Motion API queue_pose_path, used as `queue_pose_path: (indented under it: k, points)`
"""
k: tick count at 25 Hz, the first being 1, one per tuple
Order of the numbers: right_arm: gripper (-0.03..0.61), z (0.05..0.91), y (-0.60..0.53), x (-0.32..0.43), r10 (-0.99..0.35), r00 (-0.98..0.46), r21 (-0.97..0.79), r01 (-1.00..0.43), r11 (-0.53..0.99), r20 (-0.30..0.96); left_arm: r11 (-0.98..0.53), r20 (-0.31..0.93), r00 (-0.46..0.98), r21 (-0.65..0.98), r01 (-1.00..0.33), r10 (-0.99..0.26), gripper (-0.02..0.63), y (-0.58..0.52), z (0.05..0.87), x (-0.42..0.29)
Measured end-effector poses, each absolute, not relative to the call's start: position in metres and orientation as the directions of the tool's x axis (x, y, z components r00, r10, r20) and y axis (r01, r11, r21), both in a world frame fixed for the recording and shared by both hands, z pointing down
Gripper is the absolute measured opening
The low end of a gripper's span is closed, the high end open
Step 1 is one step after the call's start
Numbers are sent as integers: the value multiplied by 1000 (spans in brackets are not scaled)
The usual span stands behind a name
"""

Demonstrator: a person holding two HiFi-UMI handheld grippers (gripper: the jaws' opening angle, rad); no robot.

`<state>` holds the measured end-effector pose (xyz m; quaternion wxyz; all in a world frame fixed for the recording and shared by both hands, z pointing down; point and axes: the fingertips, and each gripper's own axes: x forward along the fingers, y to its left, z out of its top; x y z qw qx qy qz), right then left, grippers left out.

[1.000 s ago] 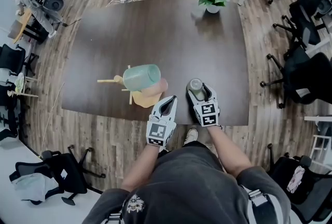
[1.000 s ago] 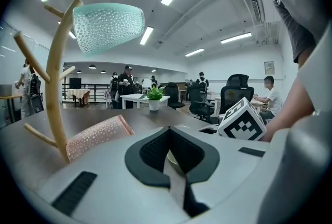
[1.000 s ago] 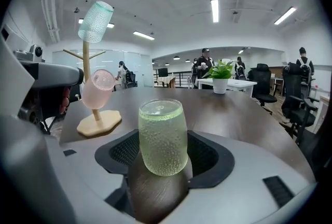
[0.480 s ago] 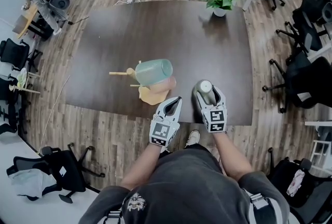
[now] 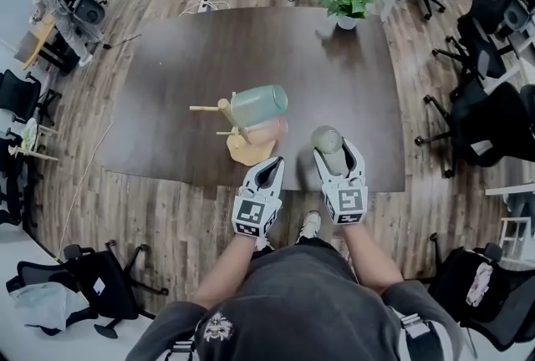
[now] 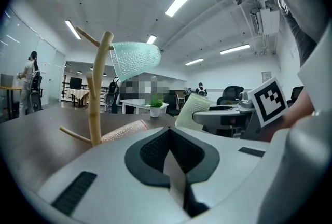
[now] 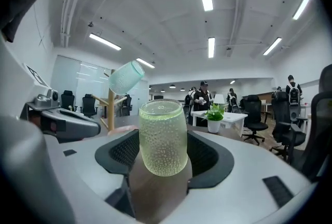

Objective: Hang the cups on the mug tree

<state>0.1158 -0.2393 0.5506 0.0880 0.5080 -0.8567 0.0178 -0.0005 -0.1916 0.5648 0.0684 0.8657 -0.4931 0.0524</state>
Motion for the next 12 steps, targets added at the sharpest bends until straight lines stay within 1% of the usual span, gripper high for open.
queue_pose_path:
  k: [5, 12]
  points:
    - [305, 511, -217, 94, -873, -481, 80, -870, 487, 86, -492, 132, 504, 110, -863, -854, 6, -179, 560, -20]
    - [305, 479, -189, 47, -850, -526, 85, -846, 526, 23, -474, 103, 482, 95, -876, -870, 6, -160, 547, -58]
